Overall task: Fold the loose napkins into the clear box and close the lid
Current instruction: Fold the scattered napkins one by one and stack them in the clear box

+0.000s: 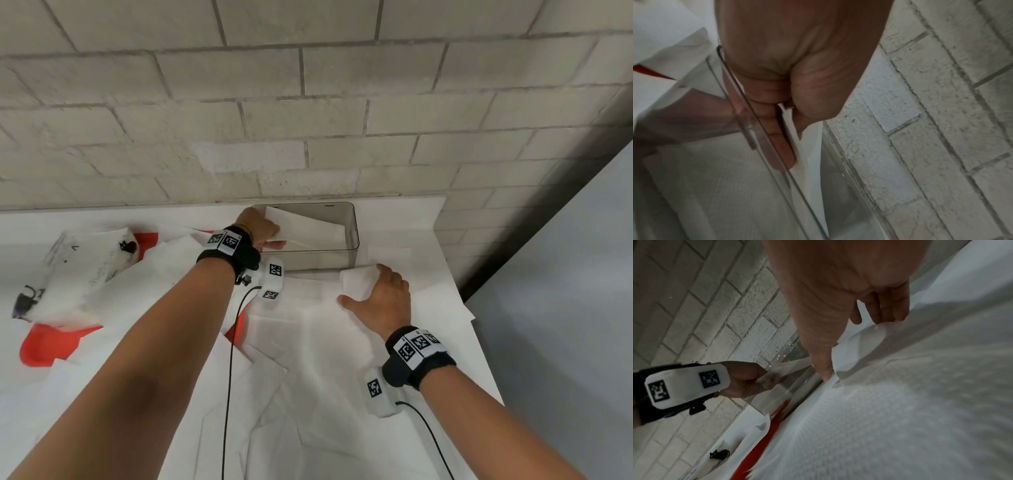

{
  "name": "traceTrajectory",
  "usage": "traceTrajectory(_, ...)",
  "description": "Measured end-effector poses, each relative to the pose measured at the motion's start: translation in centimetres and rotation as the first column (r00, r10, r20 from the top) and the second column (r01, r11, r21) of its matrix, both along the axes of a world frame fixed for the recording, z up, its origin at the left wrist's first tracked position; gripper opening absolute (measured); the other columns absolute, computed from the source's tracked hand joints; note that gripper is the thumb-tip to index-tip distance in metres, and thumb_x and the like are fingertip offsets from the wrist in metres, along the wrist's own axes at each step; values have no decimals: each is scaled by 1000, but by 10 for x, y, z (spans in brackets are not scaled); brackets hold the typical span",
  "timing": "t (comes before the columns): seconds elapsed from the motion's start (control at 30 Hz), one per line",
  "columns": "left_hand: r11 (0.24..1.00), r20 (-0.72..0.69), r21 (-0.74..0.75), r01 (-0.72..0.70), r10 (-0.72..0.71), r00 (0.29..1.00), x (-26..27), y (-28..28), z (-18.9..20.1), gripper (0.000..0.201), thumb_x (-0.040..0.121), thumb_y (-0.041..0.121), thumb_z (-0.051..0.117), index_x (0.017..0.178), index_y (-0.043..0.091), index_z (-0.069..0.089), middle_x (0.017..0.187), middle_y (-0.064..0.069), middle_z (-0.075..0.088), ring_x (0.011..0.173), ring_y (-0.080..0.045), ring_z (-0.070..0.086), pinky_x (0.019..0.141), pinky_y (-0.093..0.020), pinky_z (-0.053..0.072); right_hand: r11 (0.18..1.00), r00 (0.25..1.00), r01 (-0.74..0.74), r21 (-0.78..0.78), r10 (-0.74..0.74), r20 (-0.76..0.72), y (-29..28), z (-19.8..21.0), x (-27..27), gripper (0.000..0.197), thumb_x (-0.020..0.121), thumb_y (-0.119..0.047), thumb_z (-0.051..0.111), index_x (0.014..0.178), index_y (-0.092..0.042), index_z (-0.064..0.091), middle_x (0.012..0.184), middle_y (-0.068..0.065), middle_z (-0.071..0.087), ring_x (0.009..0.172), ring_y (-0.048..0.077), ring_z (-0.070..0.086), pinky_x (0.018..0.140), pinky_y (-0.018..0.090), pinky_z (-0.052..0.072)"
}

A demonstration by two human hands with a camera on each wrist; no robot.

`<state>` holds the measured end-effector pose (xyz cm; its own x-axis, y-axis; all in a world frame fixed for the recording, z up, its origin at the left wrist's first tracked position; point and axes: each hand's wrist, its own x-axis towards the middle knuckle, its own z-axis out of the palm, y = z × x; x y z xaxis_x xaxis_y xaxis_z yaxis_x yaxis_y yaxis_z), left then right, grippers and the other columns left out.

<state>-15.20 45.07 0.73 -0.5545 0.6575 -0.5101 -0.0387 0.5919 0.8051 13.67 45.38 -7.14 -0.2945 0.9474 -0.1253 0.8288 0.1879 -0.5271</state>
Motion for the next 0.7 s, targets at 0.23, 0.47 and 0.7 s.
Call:
traceTrajectory(0.23,963,-443,-250,104,-210,872,-11,13,-22,49,94,30,71,129,-2,59,119,-10,66,118,-33,64,84,-31,50,993,995,80,-87,-85,-52,17,1,-3,112,62,-60,91,150,-13,39,139,13,53,132,34,47,110,37,37)
traceTrajectory(0.47,967,-740,-196,164,-255,623,24,-15,9,57,93,45,68,138,12,59,139,-10,63,129,-29,58,103,-36,46,970,916,53,-239,-142,-376,20,17,5,59,89,-21,80,141,-23,53,127,8,63,110,21,60,94,28,48)
traceTrajectory(0.7,973,-246,50,225,-207,947,96,-101,43,65,100,65,47,88,9,79,80,-3,80,86,-25,78,83,-33,57,912,697,-231,-339,-89,-712,-13,78,30,44,88,-14,81,123,-38,72,124,-8,63,89,11,60,84,12,48)
